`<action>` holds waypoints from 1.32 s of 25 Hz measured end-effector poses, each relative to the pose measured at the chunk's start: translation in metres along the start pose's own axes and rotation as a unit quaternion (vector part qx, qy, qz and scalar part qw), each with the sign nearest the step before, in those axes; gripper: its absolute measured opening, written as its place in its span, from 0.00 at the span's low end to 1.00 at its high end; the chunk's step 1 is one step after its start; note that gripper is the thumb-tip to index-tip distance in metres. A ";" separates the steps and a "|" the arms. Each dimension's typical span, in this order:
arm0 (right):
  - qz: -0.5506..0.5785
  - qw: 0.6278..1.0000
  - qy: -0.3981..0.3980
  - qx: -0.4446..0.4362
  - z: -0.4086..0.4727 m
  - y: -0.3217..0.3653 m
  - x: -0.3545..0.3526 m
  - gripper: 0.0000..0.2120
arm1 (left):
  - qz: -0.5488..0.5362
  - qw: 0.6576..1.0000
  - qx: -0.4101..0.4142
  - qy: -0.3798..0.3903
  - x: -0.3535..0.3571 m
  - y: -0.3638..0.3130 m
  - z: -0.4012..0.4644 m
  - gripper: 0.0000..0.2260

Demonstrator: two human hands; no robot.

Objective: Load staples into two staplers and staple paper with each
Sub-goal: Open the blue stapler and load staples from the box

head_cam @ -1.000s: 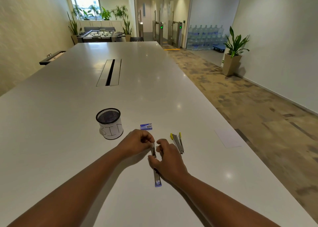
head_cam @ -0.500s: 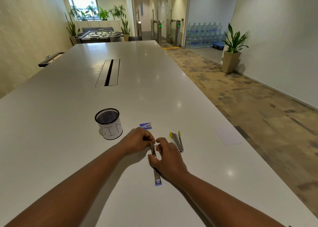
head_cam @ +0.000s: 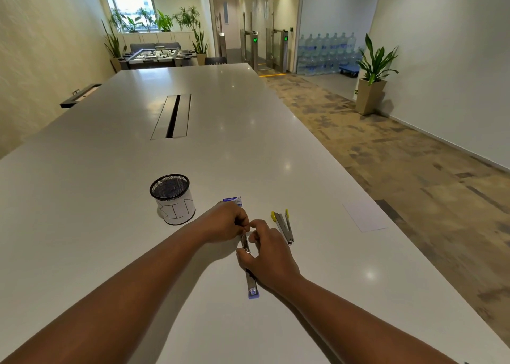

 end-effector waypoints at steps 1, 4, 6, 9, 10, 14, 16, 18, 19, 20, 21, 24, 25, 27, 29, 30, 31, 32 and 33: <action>0.002 1.000 0.000 0.001 0.000 0.000 0.000 0.24 | -0.002 1.000 -0.003 -0.006 0.000 0.000 0.000 0.04; 0.002 1.000 -0.001 0.003 0.000 0.000 -0.001 0.24 | -0.047 0.998 -0.028 -0.030 0.001 0.005 -0.003 0.05; 0.004 1.000 0.000 0.004 -0.001 -0.001 0.000 0.24 | -0.086 0.994 -0.043 -0.041 0.002 0.007 -0.006 0.06; 0.004 1.000 -0.001 0.004 0.000 0.000 0.000 0.27 | -0.109 0.988 -0.068 -0.084 0.001 0.012 -0.008 0.09; 0.003 1.000 0.000 0.005 0.000 0.000 0.000 0.28 | -0.124 0.984 -0.087 -0.099 0.002 0.016 -0.010 0.11; -0.004 1.000 -0.001 0.011 0.000 -0.001 0.000 0.29 | -0.253 0.948 -0.174 -0.080 0.017 0.031 -0.018 0.20; -0.010 1.000 0.001 0.010 0.001 -0.001 0.001 0.28 | -0.276 0.940 -0.188 -0.067 0.021 0.033 -0.019 0.19; -0.013 1.000 0.001 0.010 0.001 0.000 0.002 0.28 | -0.279 0.937 -0.198 -0.074 0.020 0.033 -0.019 0.16; -0.016 1.000 -0.002 0.009 0.001 0.000 0.002 0.28 | -0.280 0.935 -0.204 -0.081 0.021 0.032 -0.017 0.14; -0.019 1.000 -0.005 0.008 0.002 0.000 0.001 0.27 | -0.277 0.933 -0.211 -0.091 0.022 0.032 -0.016 0.11; -0.021 1.000 -0.005 0.008 0.002 0.000 0.002 0.27 | -0.272 0.931 -0.219 -0.105 0.023 0.032 -0.017 0.08; -0.029 0.999 0.000 0.015 0.002 -0.001 0.004 0.28 | -0.293 0.911 -0.243 -0.157 0.025 0.033 -0.018 0.03; -0.030 0.999 0.001 0.016 0.001 0.000 0.004 0.28 | -0.307 0.900 -0.254 -0.175 0.026 0.033 -0.018 0.03; -0.028 1.000 0.003 0.011 0.001 -0.001 0.002 0.26 | -0.317 0.885 -0.273 -0.202 0.028 0.036 -0.018 0.03; -0.022 1.000 0.002 -0.010 -0.002 0.001 0.000 0.20 | -0.332 0.874 -0.280 -0.215 0.029 0.038 -0.018 0.03; -0.024 0.999 -0.003 -0.023 -0.003 0.003 -0.001 0.17 | -0.349 0.867 -0.278 -0.221 0.031 0.039 -0.018 0.02; -0.031 0.999 -0.013 -0.041 -0.005 0.006 -0.002 0.13 | -0.371 0.857 -0.277 -0.227 0.034 0.041 -0.018 0.02; -0.045 0.997 -0.022 -0.057 -0.005 0.007 -0.001 0.10 | -0.391 0.847 -0.274 -0.233 0.035 0.041 -0.019 0.02; -0.060 0.996 -0.025 -0.068 -0.006 0.009 0.000 0.07 | -0.407 0.839 -0.269 -0.242 0.037 0.042 -0.019 0.02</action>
Point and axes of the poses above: each hand's wrist, its own z-axis towards the middle knuckle, its own x-axis out of the palm, y = z × x, the point moved 6 cm from there along z, towards the middle knuckle, and after that the axes turned 12 degrees about x, right-handed, at the moved point
